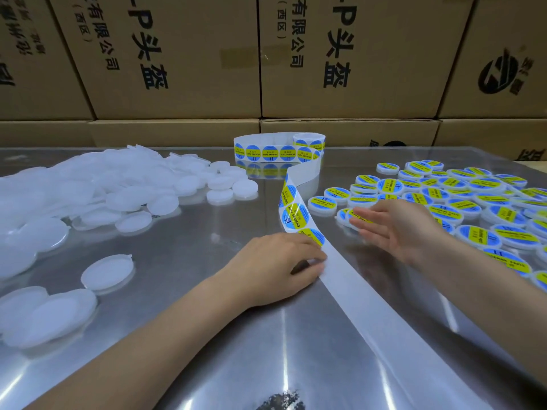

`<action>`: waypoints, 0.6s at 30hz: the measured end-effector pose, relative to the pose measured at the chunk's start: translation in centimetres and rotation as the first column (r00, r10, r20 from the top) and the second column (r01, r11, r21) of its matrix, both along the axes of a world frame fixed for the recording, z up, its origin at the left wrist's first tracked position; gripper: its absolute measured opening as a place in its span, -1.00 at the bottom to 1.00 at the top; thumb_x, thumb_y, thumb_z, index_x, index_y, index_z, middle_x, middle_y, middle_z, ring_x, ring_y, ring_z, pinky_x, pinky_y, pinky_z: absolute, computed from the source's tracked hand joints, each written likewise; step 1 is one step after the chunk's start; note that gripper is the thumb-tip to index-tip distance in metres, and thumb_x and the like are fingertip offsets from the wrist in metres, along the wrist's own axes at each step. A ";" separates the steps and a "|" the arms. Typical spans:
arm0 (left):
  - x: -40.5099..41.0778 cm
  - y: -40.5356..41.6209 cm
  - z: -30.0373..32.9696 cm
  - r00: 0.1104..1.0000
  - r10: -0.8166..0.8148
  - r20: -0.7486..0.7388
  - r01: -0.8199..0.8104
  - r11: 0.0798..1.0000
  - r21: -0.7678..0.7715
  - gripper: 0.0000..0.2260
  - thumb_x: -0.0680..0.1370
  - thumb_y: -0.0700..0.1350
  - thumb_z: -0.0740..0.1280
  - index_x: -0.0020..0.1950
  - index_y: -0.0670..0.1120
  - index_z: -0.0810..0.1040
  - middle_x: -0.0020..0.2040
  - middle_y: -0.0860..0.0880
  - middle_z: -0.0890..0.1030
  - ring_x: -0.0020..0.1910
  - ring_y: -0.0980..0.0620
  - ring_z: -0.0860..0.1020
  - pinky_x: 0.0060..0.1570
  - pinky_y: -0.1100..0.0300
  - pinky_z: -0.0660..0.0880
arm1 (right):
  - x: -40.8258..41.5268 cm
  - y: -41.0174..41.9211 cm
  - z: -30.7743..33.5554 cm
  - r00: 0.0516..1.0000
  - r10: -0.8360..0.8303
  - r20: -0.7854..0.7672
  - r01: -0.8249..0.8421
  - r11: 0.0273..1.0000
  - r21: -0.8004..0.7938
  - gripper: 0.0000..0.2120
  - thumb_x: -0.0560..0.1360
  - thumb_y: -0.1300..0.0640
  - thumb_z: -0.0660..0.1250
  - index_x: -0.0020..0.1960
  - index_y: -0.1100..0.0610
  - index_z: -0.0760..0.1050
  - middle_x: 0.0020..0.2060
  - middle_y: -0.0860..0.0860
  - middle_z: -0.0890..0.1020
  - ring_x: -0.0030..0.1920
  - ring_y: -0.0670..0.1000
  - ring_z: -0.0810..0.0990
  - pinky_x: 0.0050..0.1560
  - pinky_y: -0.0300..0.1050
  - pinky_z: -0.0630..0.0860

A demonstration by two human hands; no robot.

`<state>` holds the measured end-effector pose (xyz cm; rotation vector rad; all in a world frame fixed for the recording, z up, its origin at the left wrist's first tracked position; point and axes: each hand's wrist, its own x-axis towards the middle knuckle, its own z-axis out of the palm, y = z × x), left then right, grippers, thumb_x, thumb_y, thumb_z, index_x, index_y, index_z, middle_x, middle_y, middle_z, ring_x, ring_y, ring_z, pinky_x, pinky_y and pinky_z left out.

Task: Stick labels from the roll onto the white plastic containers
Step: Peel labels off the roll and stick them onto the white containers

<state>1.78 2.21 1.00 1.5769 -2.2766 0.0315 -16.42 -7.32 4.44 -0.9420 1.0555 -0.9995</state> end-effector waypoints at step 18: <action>3.3 1.5 2.2 0.564 0.699 0.440 -0.825 0.470 0.313 -0.18 0.38 0.51 -0.23 0.54 0.10 -0.03 0.55 0.01 -0.02 0.50 -0.23 -0.04 0.20 -0.51 0.09 | 2.8 4.0 -3.5 0.559 -0.298 -0.774 -0.655 0.413 -0.633 -0.88 0.49 -0.02 0.26 -0.22 -0.07 0.47 -0.35 -0.20 0.51 -0.29 -0.24 0.44 -0.30 -0.19 0.35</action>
